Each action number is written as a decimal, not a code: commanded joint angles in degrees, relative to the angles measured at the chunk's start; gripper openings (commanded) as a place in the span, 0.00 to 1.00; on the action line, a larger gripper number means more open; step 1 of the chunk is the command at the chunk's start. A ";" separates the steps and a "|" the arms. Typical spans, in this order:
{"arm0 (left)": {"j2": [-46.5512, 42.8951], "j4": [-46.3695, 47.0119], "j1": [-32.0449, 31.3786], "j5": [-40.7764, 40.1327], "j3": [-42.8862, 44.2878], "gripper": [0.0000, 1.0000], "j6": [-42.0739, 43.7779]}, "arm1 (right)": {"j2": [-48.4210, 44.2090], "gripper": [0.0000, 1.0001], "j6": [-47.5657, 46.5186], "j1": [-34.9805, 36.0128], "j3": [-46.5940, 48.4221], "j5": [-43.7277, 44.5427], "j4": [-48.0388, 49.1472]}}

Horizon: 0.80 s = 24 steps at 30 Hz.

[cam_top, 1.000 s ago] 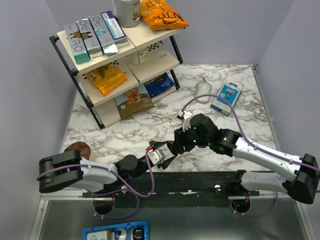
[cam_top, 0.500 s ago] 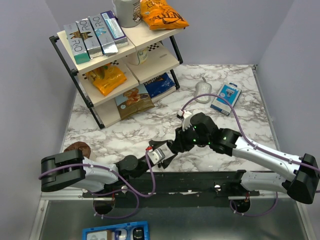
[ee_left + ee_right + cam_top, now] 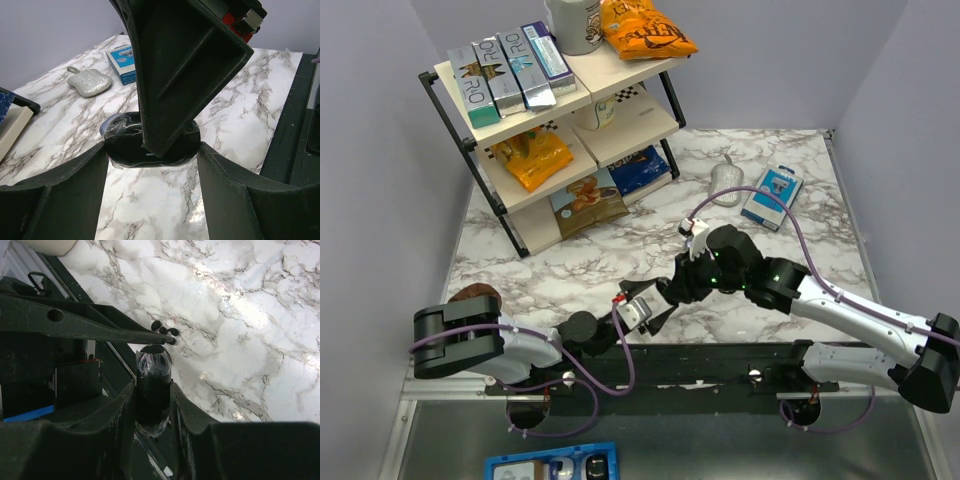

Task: Insert the wireless bluetooth earbuds into the charging case
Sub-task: Adjust the charging case.

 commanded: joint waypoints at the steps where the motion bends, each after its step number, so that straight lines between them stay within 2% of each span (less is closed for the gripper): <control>1: 1.24 1.87 0.03 -2.50 1.04 0.68 0.71 | -0.98 0.01 1.25 0.64 0.09 -4.07 -0.74; 2: 1.24 1.35 0.12 -2.76 1.21 0.75 0.71 | -0.98 0.01 1.35 0.65 0.09 -4.16 -0.65; 6: 1.77 1.78 0.12 -5.22 1.13 0.79 0.36 | -1.24 0.01 1.78 0.56 0.62 -4.60 -0.65; 7: 1.85 2.13 0.12 -5.75 0.95 0.97 0.27 | -1.33 0.01 2.05 0.56 0.71 -4.34 -0.74; 8: 1.85 2.31 0.12 -6.27 0.69 0.99 0.27 | -1.59 0.01 2.14 0.64 0.71 -4.16 -0.74; 17: -0.96 -1.38 0.12 -7.60 0.25 0.99 -2.36 | -2.47 0.01 2.40 0.56 0.27 -3.63 -0.74; 24: 0.27 1.60 0.12 -5.84 0.77 0.99 -1.49 | -1.07 0.01 2.93 0.65 0.09 -5.13 -0.65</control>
